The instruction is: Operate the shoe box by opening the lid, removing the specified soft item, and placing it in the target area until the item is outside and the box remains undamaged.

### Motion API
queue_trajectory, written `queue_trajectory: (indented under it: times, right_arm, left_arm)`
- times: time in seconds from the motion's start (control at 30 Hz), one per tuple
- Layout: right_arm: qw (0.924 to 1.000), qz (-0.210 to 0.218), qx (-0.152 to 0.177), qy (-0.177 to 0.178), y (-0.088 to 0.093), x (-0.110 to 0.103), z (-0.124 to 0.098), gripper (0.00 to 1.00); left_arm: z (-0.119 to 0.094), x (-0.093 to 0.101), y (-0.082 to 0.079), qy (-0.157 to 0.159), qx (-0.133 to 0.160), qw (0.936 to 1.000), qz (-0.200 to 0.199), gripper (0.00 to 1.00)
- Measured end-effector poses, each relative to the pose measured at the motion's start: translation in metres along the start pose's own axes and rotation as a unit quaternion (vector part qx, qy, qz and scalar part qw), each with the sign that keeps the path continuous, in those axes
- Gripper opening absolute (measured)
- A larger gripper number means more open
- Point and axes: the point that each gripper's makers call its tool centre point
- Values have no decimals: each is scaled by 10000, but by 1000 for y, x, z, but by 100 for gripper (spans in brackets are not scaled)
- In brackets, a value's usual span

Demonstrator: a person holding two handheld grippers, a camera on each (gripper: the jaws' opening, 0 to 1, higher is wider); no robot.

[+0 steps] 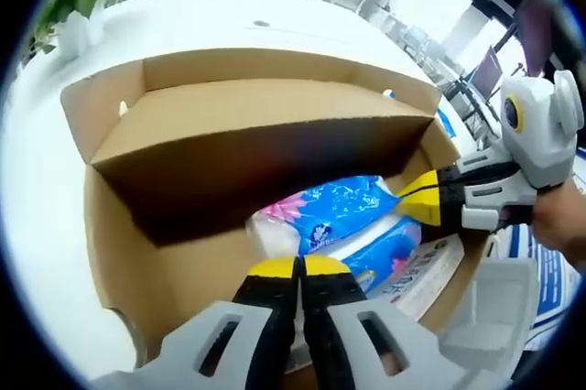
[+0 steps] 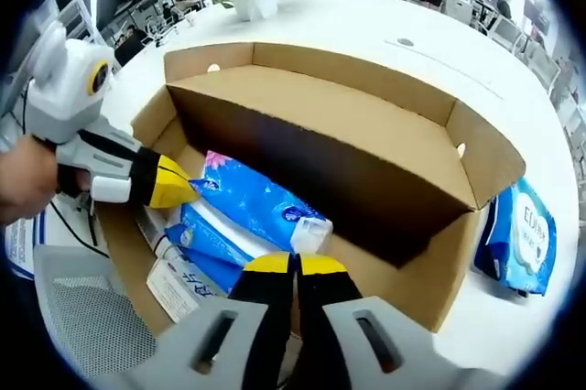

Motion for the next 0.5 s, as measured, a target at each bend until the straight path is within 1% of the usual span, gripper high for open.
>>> queue_trajectory:
  times: [0.07, 0.13, 0.3, 0.4, 0.5]
  right_arm:
    - [10000, -5, 6, 6, -1, 0, 0, 0]
    - [10000, -26, 27, 15, -2, 0, -2, 0]
    - [10000, 6, 94, -24, -7, -3, -8, 0]
    - [9999, 8, 159, -40, -12, -4, -15, 0]
    - [9997, 19, 235, -88, -17, -7, -22, 0]
  left_arm:
    - [-1, -1, -1, 1, 1, 10000, -11, 0]
    - [-4, 0, -6, -5, 82, 10000, 20, 0]
    - [-11, 0, -11, -5, 148, 9999, 68, 0]
    - [-16, 2, -14, 30, 180, 9998, 64, 0]
    - [-26, 3, -22, 2, 297, 9995, 131, 0]
Point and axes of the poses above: the point that each gripper's makers call its tool centre point, and the gripper's own axes: z roughly forward along the fingers, x roughly to its right, y roughly out of its underside, and after that the axes turned 10 degrees about z, right-handed
